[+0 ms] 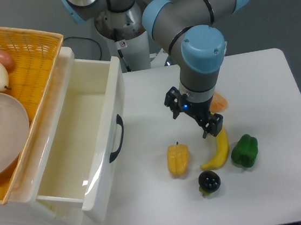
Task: Pick up the yellow pepper
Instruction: 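Move the gripper over the yellow pepper and lower it around it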
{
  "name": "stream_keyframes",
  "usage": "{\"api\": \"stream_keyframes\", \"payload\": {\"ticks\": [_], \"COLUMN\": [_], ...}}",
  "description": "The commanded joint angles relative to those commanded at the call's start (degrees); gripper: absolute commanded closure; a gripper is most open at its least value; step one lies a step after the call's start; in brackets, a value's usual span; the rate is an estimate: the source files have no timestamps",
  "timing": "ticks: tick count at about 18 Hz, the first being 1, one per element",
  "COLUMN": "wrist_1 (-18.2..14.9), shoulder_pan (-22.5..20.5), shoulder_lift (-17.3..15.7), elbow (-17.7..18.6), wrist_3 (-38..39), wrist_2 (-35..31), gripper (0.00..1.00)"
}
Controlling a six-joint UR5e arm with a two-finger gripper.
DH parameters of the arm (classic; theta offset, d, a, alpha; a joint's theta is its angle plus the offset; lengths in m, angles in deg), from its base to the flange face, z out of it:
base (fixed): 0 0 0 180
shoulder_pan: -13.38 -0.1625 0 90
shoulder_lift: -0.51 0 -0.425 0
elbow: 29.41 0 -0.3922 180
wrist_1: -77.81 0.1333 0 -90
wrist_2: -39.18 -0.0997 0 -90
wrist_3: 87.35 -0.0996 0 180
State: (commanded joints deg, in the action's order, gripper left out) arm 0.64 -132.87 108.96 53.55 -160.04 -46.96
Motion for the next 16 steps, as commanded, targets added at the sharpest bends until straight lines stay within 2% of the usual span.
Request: {"api": "stream_keyframes", "payload": {"ticks": [4, 8, 13, 16], "wrist_1": [-0.3, 0.7, 2.3, 2.5], "shoulder_pan": [0.2, 0.1, 0.0, -1.0], "shoulder_lift": [0.1, -0.7, -0.4, 0.5], "elbow": [0.4, 5.1, 6.1, 6.5], "wrist_3": [0.4, 1.1, 5.1, 14.4], "wrist_2": [-0.2, -0.1, 0.1, 0.1], "gripper": [0.00, 0.00, 0.00, 0.00]}}
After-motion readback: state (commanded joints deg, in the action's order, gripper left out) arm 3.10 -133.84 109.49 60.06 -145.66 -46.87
